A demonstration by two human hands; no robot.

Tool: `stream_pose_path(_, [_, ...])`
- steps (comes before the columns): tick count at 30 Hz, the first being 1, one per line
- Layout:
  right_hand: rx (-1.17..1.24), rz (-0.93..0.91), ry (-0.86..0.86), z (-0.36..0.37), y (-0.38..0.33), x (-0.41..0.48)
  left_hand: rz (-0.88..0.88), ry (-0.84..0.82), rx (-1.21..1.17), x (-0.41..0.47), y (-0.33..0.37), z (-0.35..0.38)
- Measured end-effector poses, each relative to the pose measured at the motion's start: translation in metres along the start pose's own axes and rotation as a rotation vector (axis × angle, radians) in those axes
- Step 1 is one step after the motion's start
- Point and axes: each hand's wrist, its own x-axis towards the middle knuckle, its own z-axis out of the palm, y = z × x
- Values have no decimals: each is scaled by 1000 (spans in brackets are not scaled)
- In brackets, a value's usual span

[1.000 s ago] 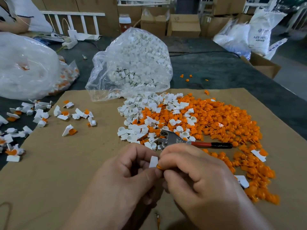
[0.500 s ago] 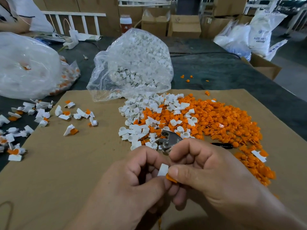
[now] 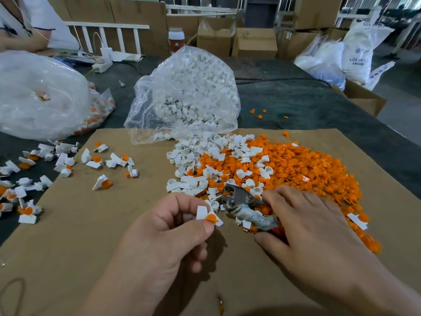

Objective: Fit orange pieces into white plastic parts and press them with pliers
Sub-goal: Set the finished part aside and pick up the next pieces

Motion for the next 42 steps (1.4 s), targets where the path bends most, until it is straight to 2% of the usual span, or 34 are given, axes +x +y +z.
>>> stream_pose_path(8, [-40,-46,0,0,10,2,-62,10,-137,2,2,-1])
stream_pose_path(13, [-36,-83,-16,-2,16,3,-64,-15,-118,2,2,0])
stream_pose_path(23, [69,-2,184,-6,4,3,-38,36,-117,4,0,-2])
stream_pose_path(27, [147,19,327,-15,0,-1,-6,76,-179,3,2,-1])
stream_pose_path(31, [131,-26,285,-18,-1,-4,30,98,-192,3,2,0])
stream_pose_path(36, [176,-171,294,-19,-9,-9,149,95,-174,1,1,2])
stream_pose_path(42, [205,-231,271,-17,-7,-10,228,89,-120,-1,-2,-1])
